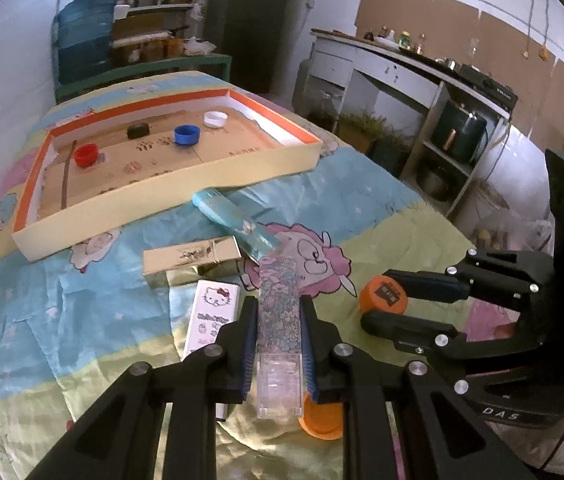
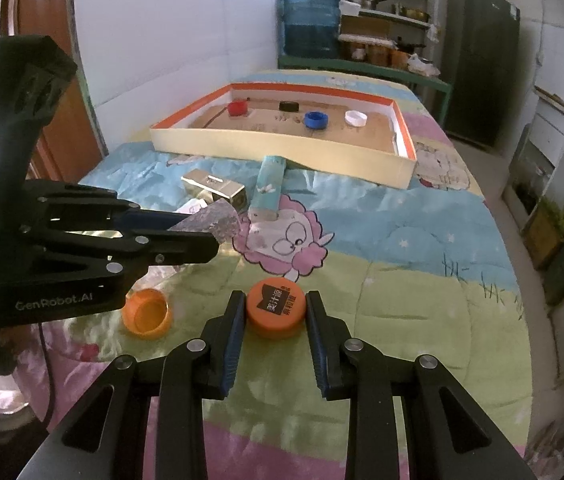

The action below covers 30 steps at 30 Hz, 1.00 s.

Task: Organize rigid objects
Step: 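Grasp the clear glittery tube with the left tool, then carry the clear tube and orange cap with both tools into the box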

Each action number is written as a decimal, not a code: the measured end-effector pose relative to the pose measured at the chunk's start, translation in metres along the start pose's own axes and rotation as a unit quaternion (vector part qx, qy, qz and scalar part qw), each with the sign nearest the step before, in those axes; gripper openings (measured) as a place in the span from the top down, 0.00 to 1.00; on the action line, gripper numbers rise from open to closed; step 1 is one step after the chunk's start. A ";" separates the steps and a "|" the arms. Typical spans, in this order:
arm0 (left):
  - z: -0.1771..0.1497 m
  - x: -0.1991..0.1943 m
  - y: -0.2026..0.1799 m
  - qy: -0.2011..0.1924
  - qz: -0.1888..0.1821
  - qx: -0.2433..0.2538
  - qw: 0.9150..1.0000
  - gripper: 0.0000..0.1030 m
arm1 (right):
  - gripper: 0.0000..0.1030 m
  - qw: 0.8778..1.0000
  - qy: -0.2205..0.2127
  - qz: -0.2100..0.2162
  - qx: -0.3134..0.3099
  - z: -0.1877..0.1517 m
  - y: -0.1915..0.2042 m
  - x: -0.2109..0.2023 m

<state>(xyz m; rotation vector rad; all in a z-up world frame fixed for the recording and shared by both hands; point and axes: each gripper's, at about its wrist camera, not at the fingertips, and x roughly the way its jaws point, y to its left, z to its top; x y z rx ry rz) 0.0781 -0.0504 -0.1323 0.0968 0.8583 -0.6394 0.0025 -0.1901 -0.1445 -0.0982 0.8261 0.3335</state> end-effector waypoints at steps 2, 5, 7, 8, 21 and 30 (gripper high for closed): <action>0.001 -0.005 0.002 -0.009 0.002 -0.008 1.000 0.80 | 0.70 1.000 -0.001 0.001 -0.004 0.003 0.001 0.000; 0.005 -0.014 0.005 -0.023 0.006 -0.025 0.999 0.80 | 0.70 1.000 -0.005 0.002 -0.007 0.007 0.003 -0.001; 0.008 -0.019 0.009 -0.033 0.011 -0.037 0.999 0.80 | 0.70 1.000 -0.007 0.003 -0.009 0.011 0.004 -0.001; 0.010 -0.022 0.012 -0.039 0.014 -0.045 0.998 0.80 | 0.70 1.000 -0.009 0.003 -0.008 0.013 0.005 -0.002; 0.039 -0.059 0.043 -0.098 0.077 -0.099 0.987 0.80 | 0.70 0.999 -0.046 0.011 -0.010 0.053 0.006 -0.008; 0.068 -0.074 0.060 -0.136 0.114 -0.121 0.977 0.80 | 0.70 0.997 -0.073 0.009 -0.007 0.087 0.004 -0.009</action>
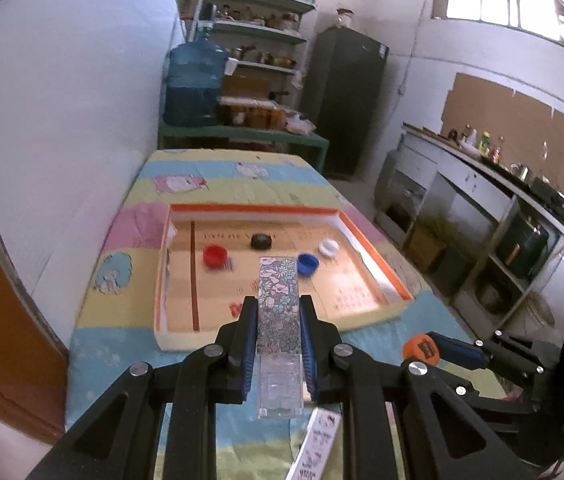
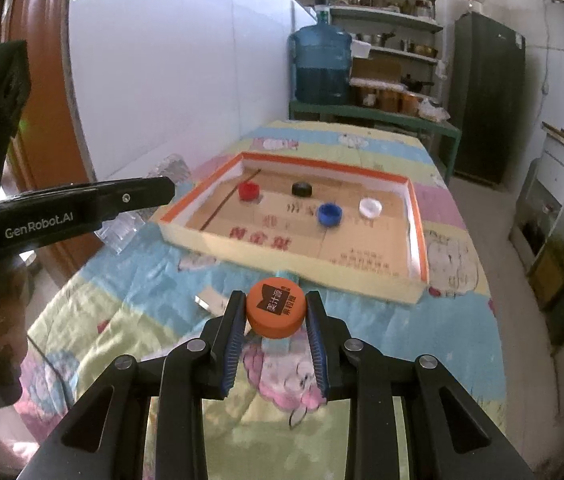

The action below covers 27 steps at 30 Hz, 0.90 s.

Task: Organize rigid objects
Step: 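Carry the clear tube and orange cap with both tools into the box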

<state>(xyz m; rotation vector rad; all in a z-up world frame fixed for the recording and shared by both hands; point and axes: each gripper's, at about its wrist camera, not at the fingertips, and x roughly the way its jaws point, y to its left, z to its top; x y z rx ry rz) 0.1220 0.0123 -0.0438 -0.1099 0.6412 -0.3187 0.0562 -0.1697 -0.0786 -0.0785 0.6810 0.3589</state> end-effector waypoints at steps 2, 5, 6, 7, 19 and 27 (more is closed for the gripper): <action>0.006 0.002 0.002 -0.003 -0.001 -0.004 1.000 0.80 | 0.70 1.000 -0.007 0.000 0.003 0.009 -0.002 0.001; 0.013 0.003 0.003 -0.012 -0.003 -0.008 1.000 0.80 | 0.70 1.000 -0.017 -0.001 0.001 0.020 -0.005 0.003; 0.016 0.004 0.003 -0.013 -0.005 -0.010 1.000 0.80 | 0.70 1.000 -0.019 -0.002 0.000 0.023 -0.005 0.004; 0.018 0.006 0.004 -0.015 -0.005 -0.011 1.000 0.80 | 0.70 1.000 -0.022 -0.003 -0.002 0.027 -0.006 0.005; 0.042 0.029 0.000 -0.013 -0.010 -0.006 1.000 0.80 | 0.70 1.000 -0.025 -0.009 0.008 0.050 -0.023 0.028; 0.055 0.058 -0.002 0.002 -0.013 -0.004 1.000 0.80 | 0.70 0.999 -0.025 -0.022 0.020 0.061 -0.046 0.047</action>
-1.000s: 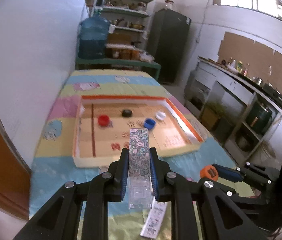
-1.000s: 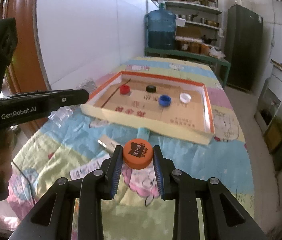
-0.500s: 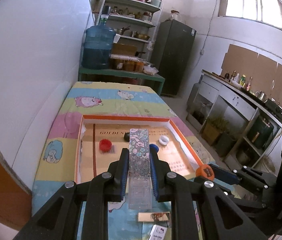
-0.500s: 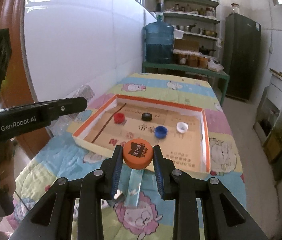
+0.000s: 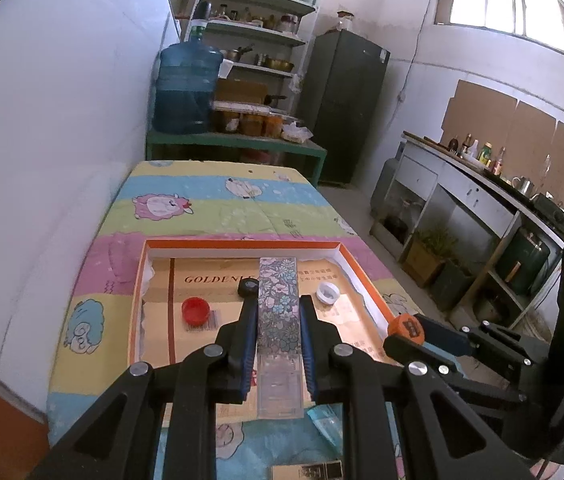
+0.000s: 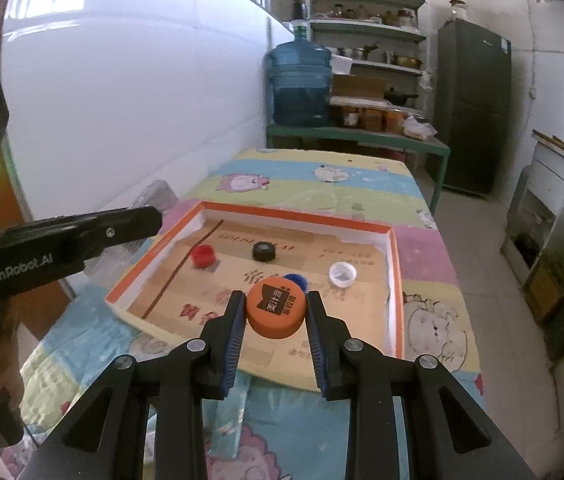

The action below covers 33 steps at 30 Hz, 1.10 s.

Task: Organize rigid objects
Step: 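Carry the clear tube and orange cap with both tools into the box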

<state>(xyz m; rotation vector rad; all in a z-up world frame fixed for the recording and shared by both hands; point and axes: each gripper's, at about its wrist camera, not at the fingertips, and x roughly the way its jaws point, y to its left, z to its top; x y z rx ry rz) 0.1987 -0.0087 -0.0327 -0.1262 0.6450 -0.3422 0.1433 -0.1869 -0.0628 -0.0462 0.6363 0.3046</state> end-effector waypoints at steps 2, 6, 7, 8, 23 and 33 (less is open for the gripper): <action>0.000 0.007 0.001 0.004 0.000 0.002 1.000 0.80 | 0.70 1.000 0.000 -0.002 0.002 0.002 -0.005 0.004; 0.001 0.020 0.000 0.014 0.002 0.005 1.000 0.80 | 0.70 1.000 0.000 -0.004 0.006 0.006 -0.014 0.014; 0.002 0.024 0.000 0.018 0.002 0.006 1.000 0.80 | 0.70 1.000 0.001 -0.004 0.007 0.006 -0.016 0.016; 0.002 0.028 0.000 0.021 0.002 0.007 1.000 0.80 | 0.70 1.000 0.002 -0.005 0.008 0.007 -0.017 0.018; -0.003 0.081 0.004 0.069 0.018 0.014 0.997 0.80 | 0.70 0.999 0.035 -0.017 0.028 0.004 -0.046 0.065; -0.010 0.105 0.006 0.095 0.027 0.018 0.995 0.80 | 0.70 0.998 0.055 -0.019 0.033 -0.001 -0.055 0.089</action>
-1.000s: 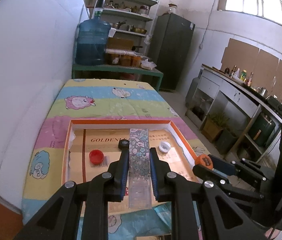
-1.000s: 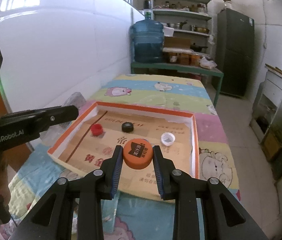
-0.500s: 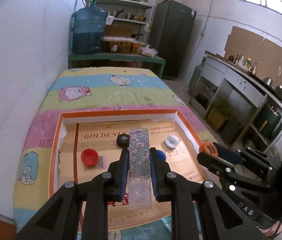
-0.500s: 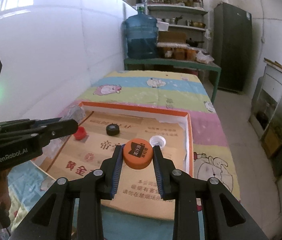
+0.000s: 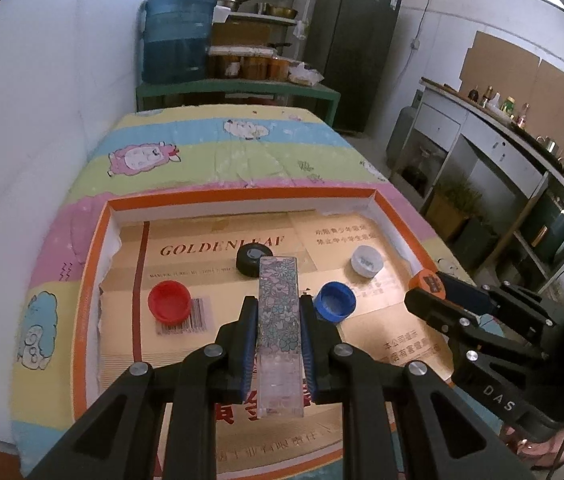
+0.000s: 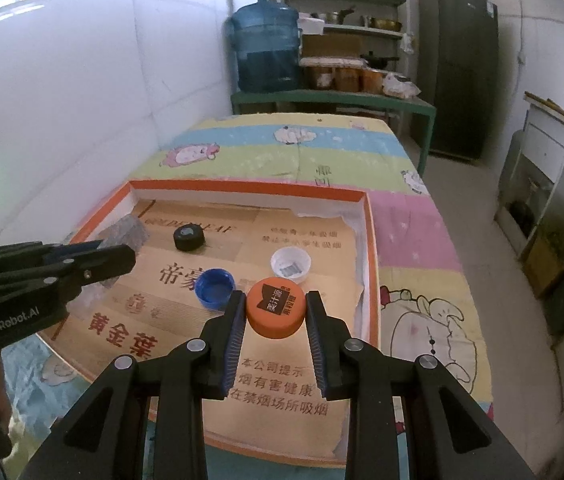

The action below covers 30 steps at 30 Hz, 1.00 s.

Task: Organize rigid objects
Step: 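Carry the clear tube and orange cap with both tools into the box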

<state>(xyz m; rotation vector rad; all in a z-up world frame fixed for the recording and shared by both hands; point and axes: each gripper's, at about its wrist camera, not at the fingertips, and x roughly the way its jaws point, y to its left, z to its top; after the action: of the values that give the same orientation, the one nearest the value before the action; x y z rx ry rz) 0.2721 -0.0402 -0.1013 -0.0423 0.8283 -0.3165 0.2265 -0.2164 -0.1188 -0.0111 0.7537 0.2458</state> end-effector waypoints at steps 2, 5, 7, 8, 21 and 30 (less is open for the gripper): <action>-0.001 0.005 -0.001 0.006 0.001 0.001 1.000 0.80 | 0.70 1.000 0.002 0.000 0.000 -0.001 -0.001 0.003; -0.002 0.012 -0.002 0.013 0.004 0.004 1.000 0.80 | 0.70 1.000 0.008 0.001 0.002 -0.001 -0.002 0.008; -0.003 0.017 0.000 0.018 0.006 0.005 1.000 0.80 | 0.70 1.000 0.011 0.002 0.002 -0.002 -0.002 0.010; -0.004 0.019 0.000 0.020 0.007 0.005 1.000 0.80 | 0.70 1.000 0.014 0.004 0.002 -0.003 -0.002 0.012; -0.008 0.034 0.002 0.035 0.012 0.008 0.999 0.80 | 0.70 0.999 0.033 0.007 -0.006 -0.007 0.000 0.027; -0.009 0.041 0.001 0.043 0.011 0.012 0.999 0.80 | 0.70 0.999 0.049 0.001 -0.008 -0.009 0.001 0.035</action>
<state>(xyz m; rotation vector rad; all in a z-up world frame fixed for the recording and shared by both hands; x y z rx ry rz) 0.2913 -0.0502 -0.1369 0.0031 0.9100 -0.3094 0.2448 -0.2090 -0.1491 -0.0390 0.8497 0.2542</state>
